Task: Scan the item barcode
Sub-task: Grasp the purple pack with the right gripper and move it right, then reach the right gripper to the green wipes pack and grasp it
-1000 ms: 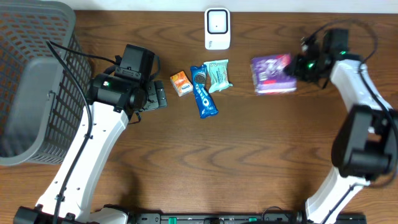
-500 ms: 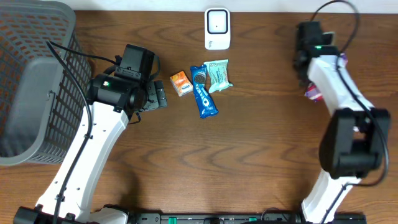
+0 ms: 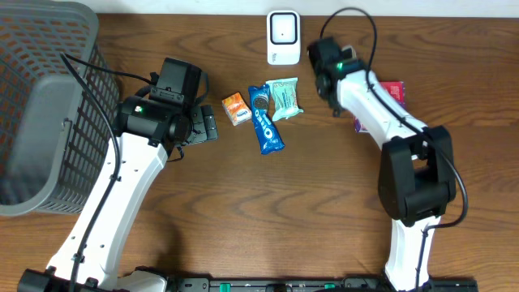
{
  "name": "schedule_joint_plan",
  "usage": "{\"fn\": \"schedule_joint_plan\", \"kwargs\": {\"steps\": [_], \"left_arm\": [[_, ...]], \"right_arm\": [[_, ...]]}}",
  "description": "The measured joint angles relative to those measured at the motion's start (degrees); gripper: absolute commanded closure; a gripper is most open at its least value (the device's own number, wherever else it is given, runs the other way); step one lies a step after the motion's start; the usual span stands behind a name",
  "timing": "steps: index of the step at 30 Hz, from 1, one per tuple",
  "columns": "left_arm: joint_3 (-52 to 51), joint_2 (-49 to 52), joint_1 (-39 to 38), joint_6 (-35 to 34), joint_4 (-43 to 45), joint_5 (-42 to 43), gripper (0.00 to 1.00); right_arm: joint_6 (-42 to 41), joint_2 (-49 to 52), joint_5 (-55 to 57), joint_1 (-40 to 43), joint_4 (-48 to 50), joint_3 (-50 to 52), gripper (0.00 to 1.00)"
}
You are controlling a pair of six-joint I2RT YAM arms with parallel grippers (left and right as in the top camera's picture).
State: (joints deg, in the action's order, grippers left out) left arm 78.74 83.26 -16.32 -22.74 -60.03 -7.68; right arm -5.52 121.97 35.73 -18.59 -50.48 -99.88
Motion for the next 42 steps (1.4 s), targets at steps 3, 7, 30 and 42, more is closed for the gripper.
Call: {"fn": "schedule_joint_plan", "kwargs": {"steps": [3, 7, 30, 42], "left_arm": [[0.00, 0.00, 0.00, 0.00, 0.00, 0.00, 0.02], [0.00, 0.00, 0.00, 0.00, -0.02, 0.00, 0.02], [0.00, 0.00, 0.00, 0.00, 0.02, 0.00, 0.02], [0.00, 0.00, 0.00, 0.00, 0.00, 0.00, 0.02]], "right_arm": [[-0.31, -0.68, -10.51, 2.60, -7.43, -11.26, 0.36], [-0.07, -2.45, -21.35, 8.26, -14.29, -18.60, 0.34], [-12.28, -2.73, -66.79, 5.29, 30.05, 15.41, 0.37], [-22.86, -1.64, -57.02, 0.28, 36.22, 19.52, 0.39]]}}
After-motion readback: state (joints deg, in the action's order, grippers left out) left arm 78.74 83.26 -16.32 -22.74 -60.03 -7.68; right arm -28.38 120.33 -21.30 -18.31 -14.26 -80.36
